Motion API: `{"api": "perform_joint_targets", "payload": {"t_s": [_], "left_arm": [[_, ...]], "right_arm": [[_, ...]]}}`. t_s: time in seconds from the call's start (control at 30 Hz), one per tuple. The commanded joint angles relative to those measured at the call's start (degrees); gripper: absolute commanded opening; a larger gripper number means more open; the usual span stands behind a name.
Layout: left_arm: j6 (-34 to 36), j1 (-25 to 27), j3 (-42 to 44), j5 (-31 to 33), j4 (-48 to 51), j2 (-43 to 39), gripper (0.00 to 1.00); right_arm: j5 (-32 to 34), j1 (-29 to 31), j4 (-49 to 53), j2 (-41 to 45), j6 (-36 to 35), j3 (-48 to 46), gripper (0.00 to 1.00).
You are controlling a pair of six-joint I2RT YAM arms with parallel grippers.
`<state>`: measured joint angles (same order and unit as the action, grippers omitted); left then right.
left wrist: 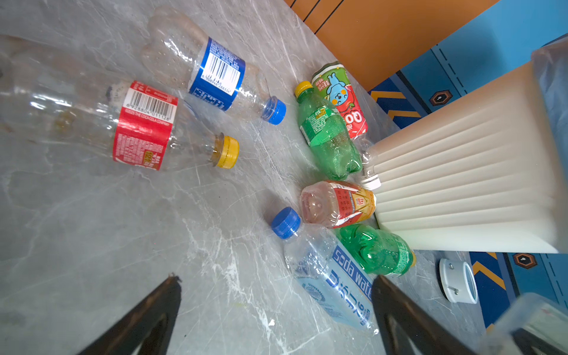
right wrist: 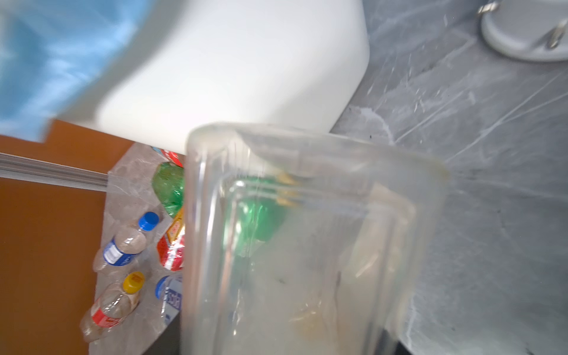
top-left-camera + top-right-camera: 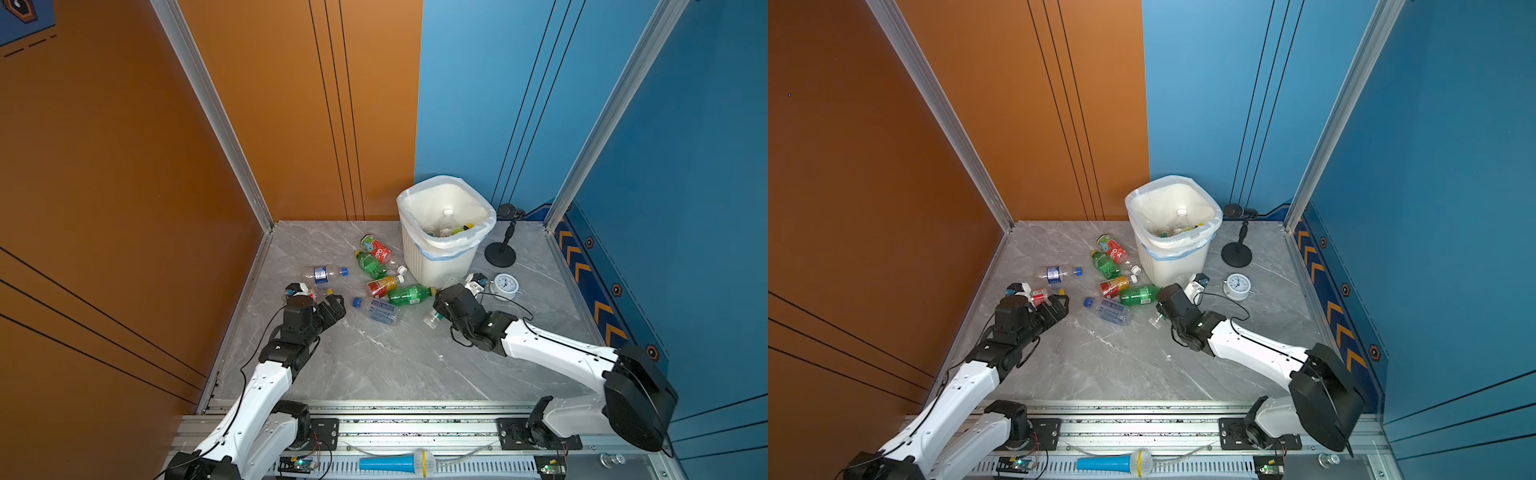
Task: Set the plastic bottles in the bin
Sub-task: 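Lift the clear bottle with the right gripper and drop it into the bin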
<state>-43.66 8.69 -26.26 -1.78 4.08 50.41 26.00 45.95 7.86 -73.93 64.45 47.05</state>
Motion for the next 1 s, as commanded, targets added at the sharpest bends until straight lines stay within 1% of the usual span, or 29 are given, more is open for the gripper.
{"api": "perform_joint_targets", "payload": {"t_s": [0.0, 0.07, 0.13, 0.23, 0.33, 0.43, 0.53, 0.6, 0.63, 0.67, 0.8, 0.97], "left_arm": [[-1.24, -0.79, 0.78, -0.75, -0.95, 0.93, 0.98], [-1.51, -0.8, 0.95, -1.02, -1.43, 1.2, 0.98], [-1.76, -0.92, 0.81, -1.02, -1.47, 1.38, 0.98], [-2.04, -1.04, 1.05, -1.07, -1.78, 1.45, 0.98], [-2.22, -0.99, 1.09, -1.03, -1.44, 1.4, 0.98], [-2.48, -1.12, 1.25, -1.08, -1.63, 1.35, 0.98], [-2.66, -1.13, 1.17, -1.68, -1.6, 1.44, 0.98], [-2.83, -1.11, 1.21, -1.95, -1.61, 1.39, 0.98], [-2.89, -1.13, 1.21, -2.03, -1.43, 1.22, 0.98], [-2.88, -1.13, 1.2, -2.08, -1.21, 1.1, 0.98], [-2.92, -1.15, 1.52, -1.82, -0.82, 0.58, 0.98], [-3.1, -1.22, 1.39, -1.77, -0.12, 0.23, 0.98]], "right_arm": [[9.13, 1.61, 7.42, 6.54, -10.02, 1.5, 0.59], [13.13, 3.14, 8.47, 10.38, -14.78, 2.74, 0.59], [15.73, 4.01, 8.67, 13.2, -19.1, 4.11, 0.59], [17.43, 4.06, 8.08, 15.37, -25.24, 7.29, 0.59], [18.04, 3.68, 4.18, 15.32, -31.63, 10.69, 0.59], [15.99, 1.66, 0.14, 13.14, -36.88, 14.8, 0.59], [10.23, -2.63, -2.78, 9.98, -39.33, 20.04, 0.6], [5.59, -5.33, -4.08, 7.24, -39.72, 23.82, 0.6], [3.68, -8.05, -4.57, 5.51, -39.94, 26.12, 0.6], [2.67, -9.2, -5.09, 3.49, -40.32, 28.27, 0.6], [-0.22, -12.65, -7.22, -4.0, -41.11, 35.19, 0.6], [-0.33, -14.92, -9.53, -12.28, -41.15, 41.51, 0.6]]}}
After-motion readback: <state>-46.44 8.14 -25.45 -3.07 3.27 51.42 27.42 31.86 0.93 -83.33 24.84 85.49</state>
